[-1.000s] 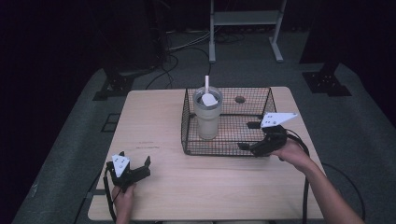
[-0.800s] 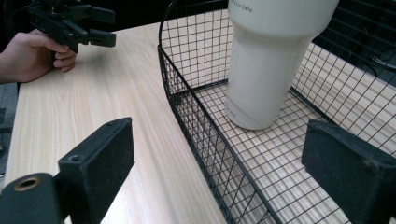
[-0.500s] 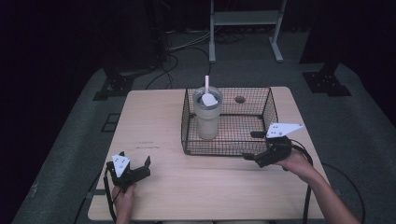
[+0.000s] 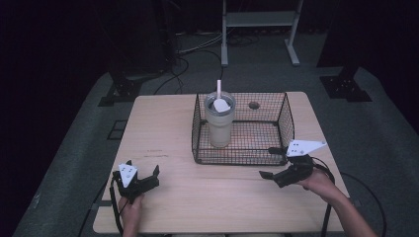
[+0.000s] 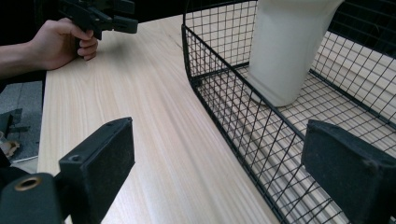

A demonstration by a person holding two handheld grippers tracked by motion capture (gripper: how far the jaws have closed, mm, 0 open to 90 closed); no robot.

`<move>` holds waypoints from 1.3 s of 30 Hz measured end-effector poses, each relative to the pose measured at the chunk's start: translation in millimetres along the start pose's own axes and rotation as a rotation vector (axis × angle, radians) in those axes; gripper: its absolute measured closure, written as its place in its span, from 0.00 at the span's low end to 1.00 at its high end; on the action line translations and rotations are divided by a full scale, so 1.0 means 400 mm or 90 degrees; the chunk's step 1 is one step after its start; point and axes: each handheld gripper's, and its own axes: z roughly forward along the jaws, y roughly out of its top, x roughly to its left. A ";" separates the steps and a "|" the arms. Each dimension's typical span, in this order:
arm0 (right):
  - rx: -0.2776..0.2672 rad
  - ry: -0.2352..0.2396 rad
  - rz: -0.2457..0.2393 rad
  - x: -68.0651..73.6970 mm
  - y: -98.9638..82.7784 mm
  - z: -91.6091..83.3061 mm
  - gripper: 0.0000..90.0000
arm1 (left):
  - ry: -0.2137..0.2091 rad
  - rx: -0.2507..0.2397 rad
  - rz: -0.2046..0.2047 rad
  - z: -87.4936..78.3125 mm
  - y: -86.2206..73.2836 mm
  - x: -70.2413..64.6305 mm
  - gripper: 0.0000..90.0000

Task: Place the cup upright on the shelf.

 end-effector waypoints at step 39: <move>-0.012 -0.038 0.075 0.028 -0.219 -0.049 0.10 | 0.001 -0.001 0.001 -0.001 0.000 -0.001 0.00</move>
